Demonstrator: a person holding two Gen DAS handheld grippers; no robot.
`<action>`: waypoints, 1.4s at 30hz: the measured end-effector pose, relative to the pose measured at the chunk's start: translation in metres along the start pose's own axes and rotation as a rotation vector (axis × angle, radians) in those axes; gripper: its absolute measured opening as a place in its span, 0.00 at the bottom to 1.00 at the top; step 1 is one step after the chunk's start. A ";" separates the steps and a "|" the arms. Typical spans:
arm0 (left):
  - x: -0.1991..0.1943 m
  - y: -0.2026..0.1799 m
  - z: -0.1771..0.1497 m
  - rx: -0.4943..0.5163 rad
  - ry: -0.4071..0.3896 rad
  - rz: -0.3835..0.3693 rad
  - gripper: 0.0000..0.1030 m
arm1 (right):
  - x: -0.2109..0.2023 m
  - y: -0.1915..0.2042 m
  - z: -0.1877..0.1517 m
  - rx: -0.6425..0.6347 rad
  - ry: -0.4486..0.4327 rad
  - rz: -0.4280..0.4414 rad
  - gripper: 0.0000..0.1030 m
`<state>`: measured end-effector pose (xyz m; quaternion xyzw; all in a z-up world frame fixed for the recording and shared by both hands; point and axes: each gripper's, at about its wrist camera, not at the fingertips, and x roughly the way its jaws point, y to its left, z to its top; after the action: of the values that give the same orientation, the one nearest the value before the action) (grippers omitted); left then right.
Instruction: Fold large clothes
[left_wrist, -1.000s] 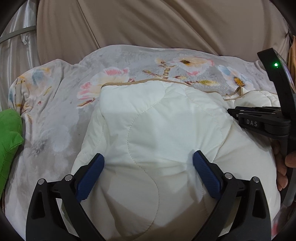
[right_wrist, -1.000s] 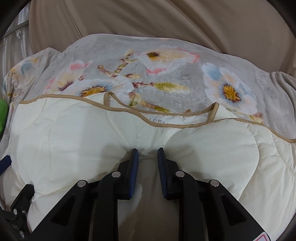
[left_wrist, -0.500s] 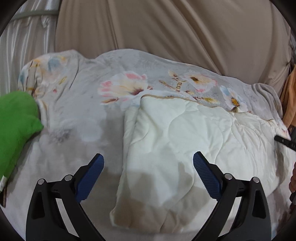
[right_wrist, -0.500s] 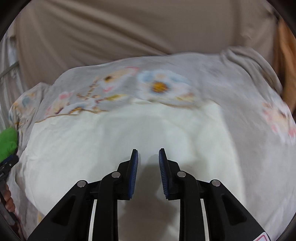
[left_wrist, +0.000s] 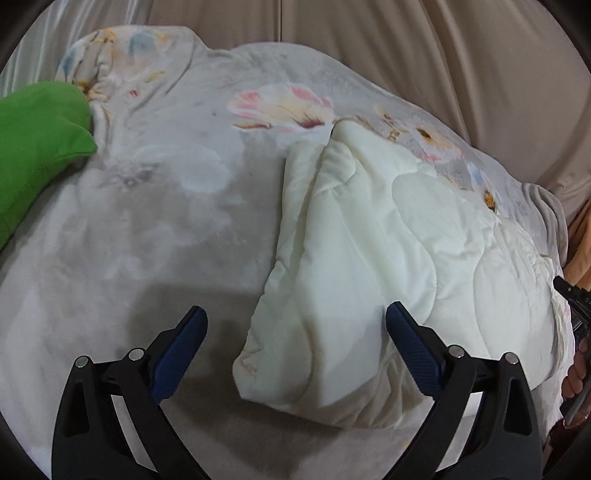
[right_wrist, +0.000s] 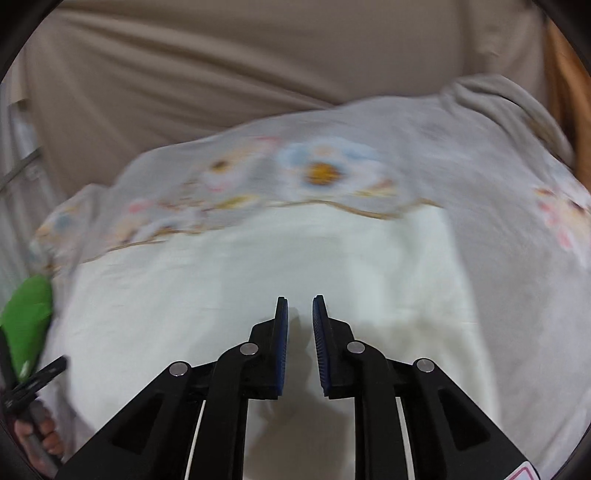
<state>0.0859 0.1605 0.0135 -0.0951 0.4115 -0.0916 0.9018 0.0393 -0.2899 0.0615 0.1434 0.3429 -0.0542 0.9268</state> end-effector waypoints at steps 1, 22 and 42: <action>-0.003 -0.001 -0.001 -0.002 0.000 -0.022 0.94 | 0.004 0.022 0.001 -0.047 0.020 0.041 0.16; 0.036 -0.043 0.028 -0.029 0.031 -0.118 0.52 | 0.124 0.100 -0.003 -0.177 0.187 0.124 0.04; -0.094 -0.241 0.031 0.292 -0.212 -0.407 0.20 | 0.019 0.046 -0.097 -0.090 0.173 0.252 0.12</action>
<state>0.0280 -0.0457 0.1613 -0.0537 0.2694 -0.3190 0.9071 0.0026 -0.2168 -0.0109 0.1476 0.4030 0.0906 0.8987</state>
